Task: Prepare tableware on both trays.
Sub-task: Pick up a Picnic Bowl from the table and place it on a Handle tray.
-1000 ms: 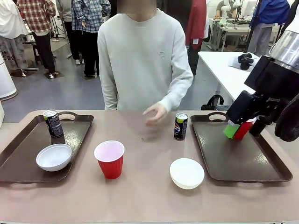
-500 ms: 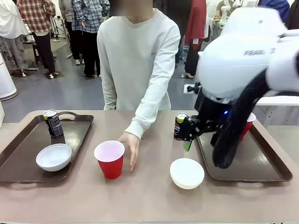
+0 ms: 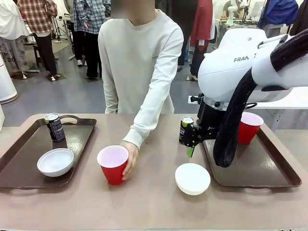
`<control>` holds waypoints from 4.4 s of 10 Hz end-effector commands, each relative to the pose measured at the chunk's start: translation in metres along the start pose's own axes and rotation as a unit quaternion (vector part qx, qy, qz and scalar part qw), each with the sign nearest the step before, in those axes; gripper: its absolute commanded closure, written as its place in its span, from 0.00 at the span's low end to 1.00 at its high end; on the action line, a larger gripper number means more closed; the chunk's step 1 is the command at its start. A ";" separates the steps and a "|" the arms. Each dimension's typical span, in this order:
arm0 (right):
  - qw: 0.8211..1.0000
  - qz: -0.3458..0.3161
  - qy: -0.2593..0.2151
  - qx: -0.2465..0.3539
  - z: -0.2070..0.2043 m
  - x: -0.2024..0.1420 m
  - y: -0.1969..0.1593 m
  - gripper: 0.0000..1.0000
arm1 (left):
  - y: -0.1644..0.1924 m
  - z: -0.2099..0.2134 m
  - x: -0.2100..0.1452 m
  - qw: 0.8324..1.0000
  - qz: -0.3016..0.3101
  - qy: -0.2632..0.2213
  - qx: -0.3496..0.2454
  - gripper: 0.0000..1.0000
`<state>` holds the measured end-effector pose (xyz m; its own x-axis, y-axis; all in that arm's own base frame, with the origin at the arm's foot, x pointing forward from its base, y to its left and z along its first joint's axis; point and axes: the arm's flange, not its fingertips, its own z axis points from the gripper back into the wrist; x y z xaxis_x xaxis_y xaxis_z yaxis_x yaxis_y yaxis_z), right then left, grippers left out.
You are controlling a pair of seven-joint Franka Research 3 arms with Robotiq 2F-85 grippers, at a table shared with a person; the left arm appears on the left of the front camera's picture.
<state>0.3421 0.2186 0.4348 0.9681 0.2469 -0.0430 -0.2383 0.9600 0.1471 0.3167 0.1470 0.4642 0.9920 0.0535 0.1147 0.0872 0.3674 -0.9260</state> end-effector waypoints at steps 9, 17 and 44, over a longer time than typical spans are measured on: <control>0.994 -0.046 -0.078 0.066 -0.060 -0.004 -0.047 0.00 | -0.002 0.003 0.000 1.000 0.003 -0.001 0.002 0.18; 0.999 -0.048 0.009 -0.023 -0.079 -0.004 -0.041 0.57 | -0.002 0.003 0.000 1.000 0.003 -0.001 0.002 0.18; 0.996 -0.081 -0.019 -0.028 0.090 -0.059 -0.053 0.99 | -0.002 0.003 0.000 1.000 0.003 -0.001 0.002 0.18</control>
<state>0.2792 0.1545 0.5180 0.9920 0.1242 -0.0216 -0.1214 0.9873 0.1022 0.3169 0.1473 0.4642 0.9920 0.0539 0.1142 0.0865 0.3684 -0.9256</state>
